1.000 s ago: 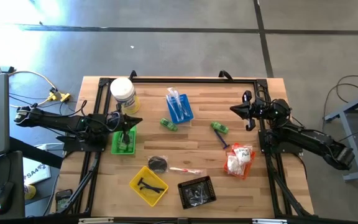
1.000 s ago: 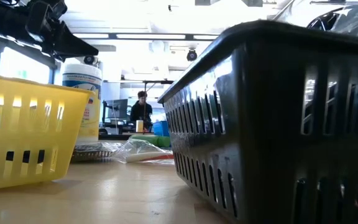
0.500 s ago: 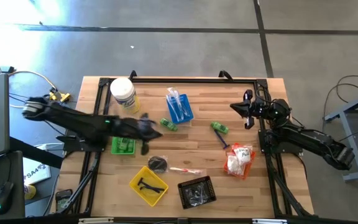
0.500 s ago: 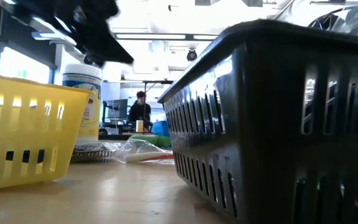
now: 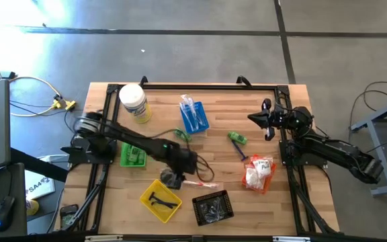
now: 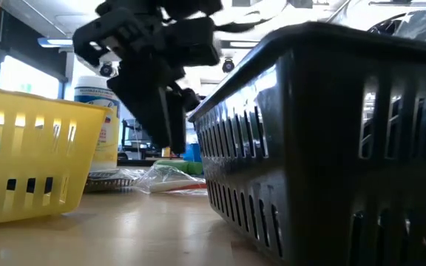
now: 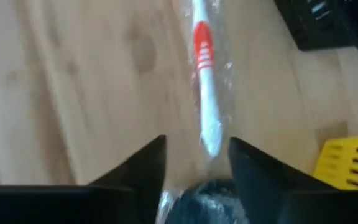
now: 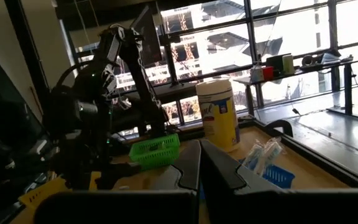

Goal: Pick & Place Travel size toiletries
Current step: Put the red toothbrush into the blue bin

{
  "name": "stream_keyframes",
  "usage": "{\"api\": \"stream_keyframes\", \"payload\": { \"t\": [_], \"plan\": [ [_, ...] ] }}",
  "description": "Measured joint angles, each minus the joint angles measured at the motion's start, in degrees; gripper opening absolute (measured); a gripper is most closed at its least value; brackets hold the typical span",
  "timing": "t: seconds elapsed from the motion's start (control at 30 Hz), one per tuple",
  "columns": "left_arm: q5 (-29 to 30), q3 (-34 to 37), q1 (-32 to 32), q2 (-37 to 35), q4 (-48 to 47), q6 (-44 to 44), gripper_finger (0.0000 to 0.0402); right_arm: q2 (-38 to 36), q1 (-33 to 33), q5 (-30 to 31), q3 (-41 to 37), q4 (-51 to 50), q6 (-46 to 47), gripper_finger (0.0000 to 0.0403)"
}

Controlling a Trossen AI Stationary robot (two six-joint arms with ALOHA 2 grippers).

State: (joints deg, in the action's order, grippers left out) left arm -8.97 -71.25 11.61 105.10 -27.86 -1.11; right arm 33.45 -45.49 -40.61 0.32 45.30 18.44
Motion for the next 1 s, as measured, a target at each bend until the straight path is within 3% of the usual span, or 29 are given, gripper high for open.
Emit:
{"api": "stream_keyframes", "payload": {
  "t": [0.17, 0.3, 0.77, 1.0],
  "plan": [
    [-1.35, -6.59, 0.92, 4.01, -3.16, 2.54, 0.0245, -0.01, 0.02, -0.69, 0.00, -0.54, 1.38, 0.0002],
    [-1.29, -7.47, 0.88, 4.54, -3.20, 2.46, 0.0280, 0.00, 0.01, -1.58, 0.00, -1.34, 1.43, 0.0002],
    [-3.08, -6.52, 1.60, 9.77, 3.86, 3.87, 0.0285, 0.07, 0.01, -1.33, 0.00, -1.44, 0.85, 0.0002],
    [0.37, -6.64, 2.26, 11.86, 3.22, 3.65, 0.0285, 0.09, 0.01, 1.20, 0.00, -1.34, 0.77, 0.0002]
  ]
}}
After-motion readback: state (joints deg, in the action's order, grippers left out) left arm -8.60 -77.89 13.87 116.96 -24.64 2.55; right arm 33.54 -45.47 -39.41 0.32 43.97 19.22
